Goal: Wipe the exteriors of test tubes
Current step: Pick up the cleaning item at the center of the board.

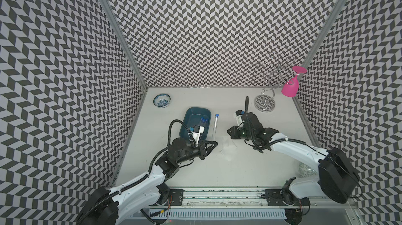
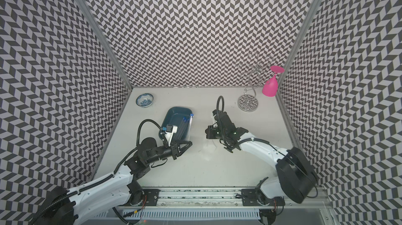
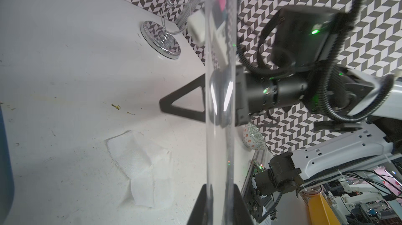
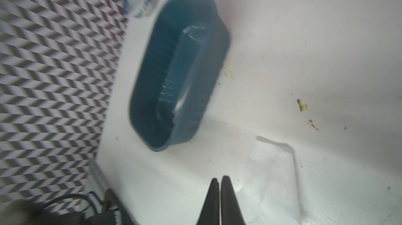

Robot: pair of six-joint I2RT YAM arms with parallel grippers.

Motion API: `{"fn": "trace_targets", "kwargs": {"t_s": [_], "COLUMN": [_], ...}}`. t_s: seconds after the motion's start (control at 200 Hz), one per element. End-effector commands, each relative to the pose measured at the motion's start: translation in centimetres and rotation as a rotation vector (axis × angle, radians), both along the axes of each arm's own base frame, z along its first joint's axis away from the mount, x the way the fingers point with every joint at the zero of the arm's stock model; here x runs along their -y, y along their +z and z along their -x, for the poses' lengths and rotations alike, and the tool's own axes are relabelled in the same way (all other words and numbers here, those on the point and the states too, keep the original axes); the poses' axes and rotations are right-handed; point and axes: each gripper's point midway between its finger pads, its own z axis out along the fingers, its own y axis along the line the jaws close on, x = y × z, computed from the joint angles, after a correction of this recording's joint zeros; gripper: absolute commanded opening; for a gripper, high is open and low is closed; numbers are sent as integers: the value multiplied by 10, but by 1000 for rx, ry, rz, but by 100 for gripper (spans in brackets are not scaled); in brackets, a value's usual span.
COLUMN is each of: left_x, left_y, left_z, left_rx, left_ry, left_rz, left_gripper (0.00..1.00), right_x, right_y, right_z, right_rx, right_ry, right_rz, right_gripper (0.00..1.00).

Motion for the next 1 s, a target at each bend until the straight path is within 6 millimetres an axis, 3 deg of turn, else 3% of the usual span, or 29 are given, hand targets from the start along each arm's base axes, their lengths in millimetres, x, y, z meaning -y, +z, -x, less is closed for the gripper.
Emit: {"fn": "trace_targets", "kwargs": {"t_s": [0.0, 0.13, 0.356, 0.616, 0.761, 0.846, 0.996], "left_x": [-10, -19, -23, -22, -22, -22, -20], "left_y": [-7, -5, -8, -10, -10, -11, -13], "left_z": [1, 3, 6, 5, 4, 4, 4], "left_rx": [-12, -5, -10, -15, -17, -19, -24], "left_ry": [42, 71, 84, 83, 84, 83, 75], "left_rz": [-6, -5, -2, -1, -1, -3, -16], "left_gripper": [16, 16, 16, 16, 16, 16, 16], "right_x": [-4, -11, -10, 10, 20, 20, 14], "right_y": [-30, -55, -77, -112, -127, -119, -87], "right_z": [-5, -8, -9, 2, 11, 9, -3], "right_rx": [14, -2, 10, -16, -40, -24, 4], "right_ry": [-1, 11, 33, 41, 29, 0, -44], "right_rz": [155, 262, 426, 591, 624, 599, 463], "right_gripper": [20, 37, 42, 28, 8, 0, 0]}}
